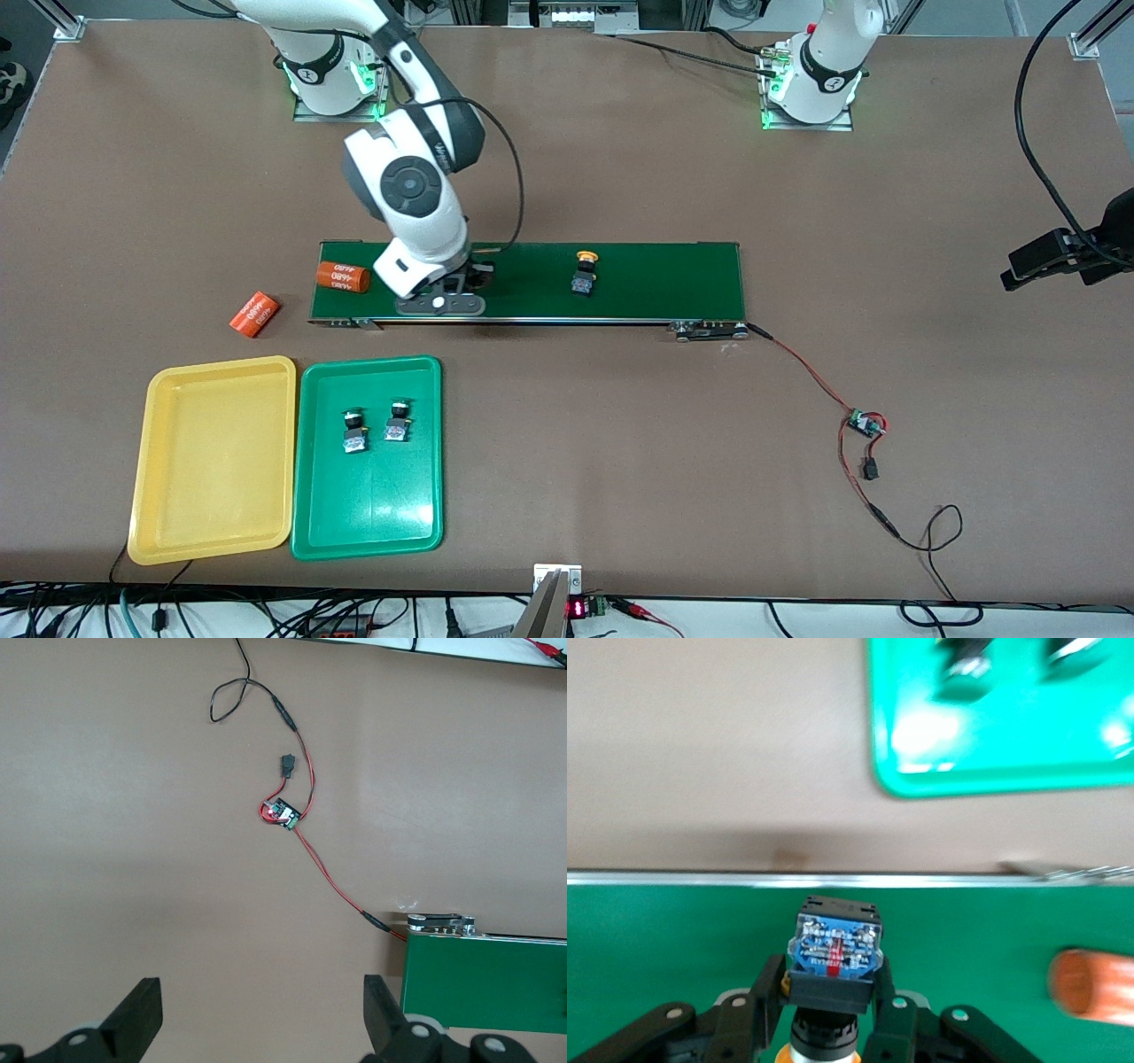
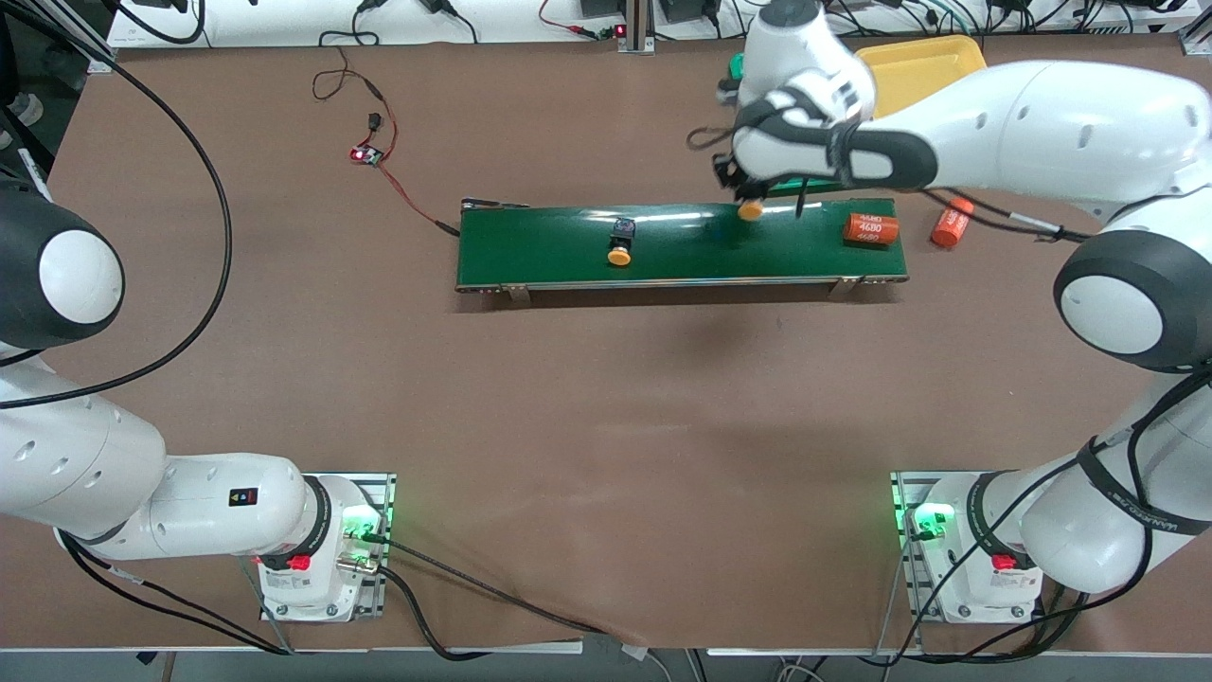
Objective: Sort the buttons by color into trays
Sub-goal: 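Lift and carry the button with the right gripper to the yellow tray, then lower the button into the yellow tray and open the right gripper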
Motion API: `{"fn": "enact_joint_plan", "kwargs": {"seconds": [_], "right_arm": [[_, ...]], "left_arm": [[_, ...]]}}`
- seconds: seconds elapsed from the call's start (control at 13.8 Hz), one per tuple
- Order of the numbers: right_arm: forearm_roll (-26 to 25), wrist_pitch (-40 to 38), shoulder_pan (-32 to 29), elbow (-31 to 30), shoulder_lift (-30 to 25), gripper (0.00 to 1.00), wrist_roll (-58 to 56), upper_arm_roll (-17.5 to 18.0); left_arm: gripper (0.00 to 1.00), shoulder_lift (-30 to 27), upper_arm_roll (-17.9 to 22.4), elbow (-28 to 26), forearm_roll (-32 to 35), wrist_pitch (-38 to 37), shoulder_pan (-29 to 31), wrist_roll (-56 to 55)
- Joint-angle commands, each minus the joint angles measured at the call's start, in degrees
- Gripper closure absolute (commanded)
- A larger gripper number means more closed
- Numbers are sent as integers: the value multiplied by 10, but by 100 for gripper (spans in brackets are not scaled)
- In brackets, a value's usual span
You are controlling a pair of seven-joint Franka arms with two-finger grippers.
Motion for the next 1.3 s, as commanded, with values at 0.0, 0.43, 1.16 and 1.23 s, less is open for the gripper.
{"fn": "enact_joint_plan", "kwargs": {"seconds": [0.0,0.43,1.16,1.23], "right_arm": [[-16,-55,-27,49,-1,91,-83,-34],[-14,-48,-173,72,27,91,-281,-52],[-15,100,-295,148,184,89,-386,-52],[-15,115,-296,148,192,89,-387,-52]], "left_arm": [[0,-5,1,-1,11,-2,1,11],[0,-5,1,-5,11,-2,1,11],[0,-9,-4,-13,11,-2,1,10],[0,-10,-4,-19,11,-3,1,10]]}}
